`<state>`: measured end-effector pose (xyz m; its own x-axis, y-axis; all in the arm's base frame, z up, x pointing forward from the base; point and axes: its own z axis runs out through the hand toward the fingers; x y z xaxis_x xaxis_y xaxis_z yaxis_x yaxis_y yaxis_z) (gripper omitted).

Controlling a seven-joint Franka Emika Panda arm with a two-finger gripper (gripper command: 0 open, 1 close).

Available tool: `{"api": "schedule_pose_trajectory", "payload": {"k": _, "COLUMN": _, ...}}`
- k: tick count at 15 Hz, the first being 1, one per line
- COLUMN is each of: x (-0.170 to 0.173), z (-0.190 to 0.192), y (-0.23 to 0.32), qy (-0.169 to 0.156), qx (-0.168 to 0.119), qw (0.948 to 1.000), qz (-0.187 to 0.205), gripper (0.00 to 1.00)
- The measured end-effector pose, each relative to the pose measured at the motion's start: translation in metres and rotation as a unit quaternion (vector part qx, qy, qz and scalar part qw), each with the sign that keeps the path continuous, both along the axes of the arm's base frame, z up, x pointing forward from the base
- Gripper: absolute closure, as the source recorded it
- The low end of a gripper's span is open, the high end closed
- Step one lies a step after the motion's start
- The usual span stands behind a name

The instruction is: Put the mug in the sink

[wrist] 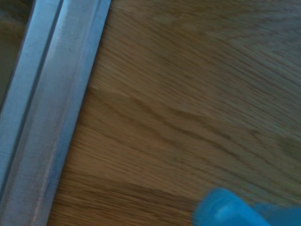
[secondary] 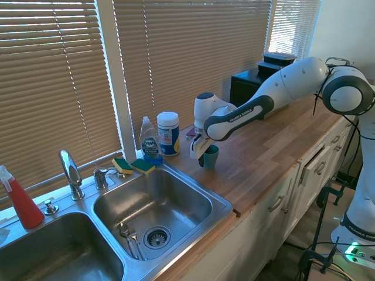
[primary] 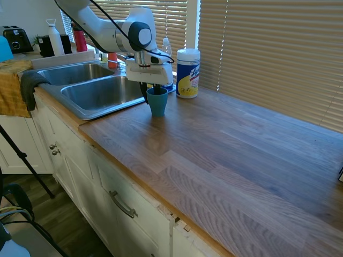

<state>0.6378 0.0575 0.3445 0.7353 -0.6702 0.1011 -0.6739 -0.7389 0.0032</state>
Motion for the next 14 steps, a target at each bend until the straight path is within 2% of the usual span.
{"api": "schedule_pose_trajectory", "payload": {"k": 10, "x": 0.0, "z": 0.008, "y": 0.008, "qy": -0.008, "qx": -0.001, "qw": 0.9999, "qz": -0.008, "gripper": 1.0}}
{"api": "schedule_pose_trajectory", "payload": {"k": 14, "x": 0.006, "z": 0.044, "y": 0.046, "qy": -0.028, "qx": -0.009, "qw": 0.9995, "qz": -0.006, "gripper": 1.0}}
